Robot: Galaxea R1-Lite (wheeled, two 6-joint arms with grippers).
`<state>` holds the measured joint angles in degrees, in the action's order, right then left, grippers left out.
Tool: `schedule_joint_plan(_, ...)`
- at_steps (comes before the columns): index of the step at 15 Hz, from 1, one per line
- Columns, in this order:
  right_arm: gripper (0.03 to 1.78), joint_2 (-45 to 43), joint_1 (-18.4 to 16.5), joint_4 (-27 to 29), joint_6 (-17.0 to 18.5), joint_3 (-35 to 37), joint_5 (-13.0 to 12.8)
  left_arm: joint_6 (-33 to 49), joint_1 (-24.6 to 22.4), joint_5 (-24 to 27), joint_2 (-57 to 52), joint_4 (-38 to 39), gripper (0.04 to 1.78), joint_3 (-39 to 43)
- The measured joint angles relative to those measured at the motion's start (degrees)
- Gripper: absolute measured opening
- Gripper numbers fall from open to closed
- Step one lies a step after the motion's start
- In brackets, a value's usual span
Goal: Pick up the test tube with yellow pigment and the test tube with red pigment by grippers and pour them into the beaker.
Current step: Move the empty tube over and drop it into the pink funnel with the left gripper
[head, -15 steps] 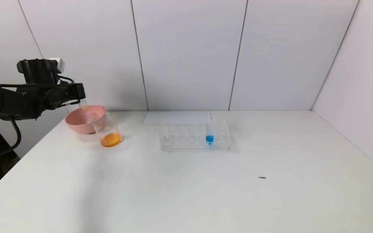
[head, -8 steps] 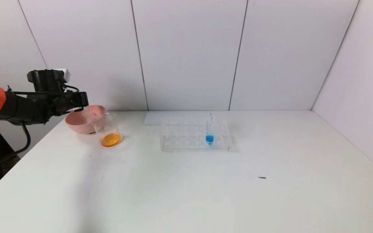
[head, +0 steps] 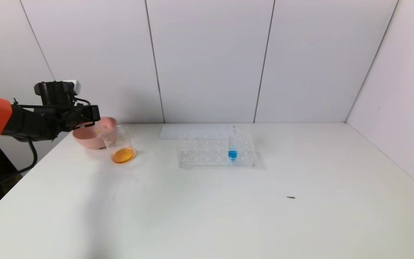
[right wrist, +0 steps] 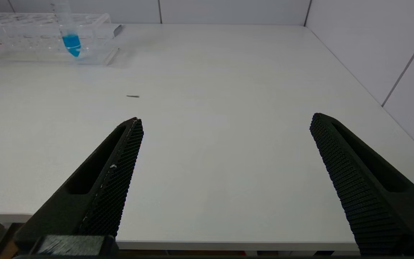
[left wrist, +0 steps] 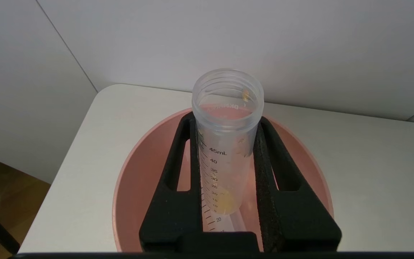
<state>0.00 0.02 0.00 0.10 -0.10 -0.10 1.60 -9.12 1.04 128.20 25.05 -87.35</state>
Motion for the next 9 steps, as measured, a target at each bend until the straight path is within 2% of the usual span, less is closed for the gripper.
schedule_joint_plan(9,1.7,0.0,-0.02,0.0,0.0,0.0,0.0,-0.76,0.63,0.12,0.17,-0.3,0.44,1.07)
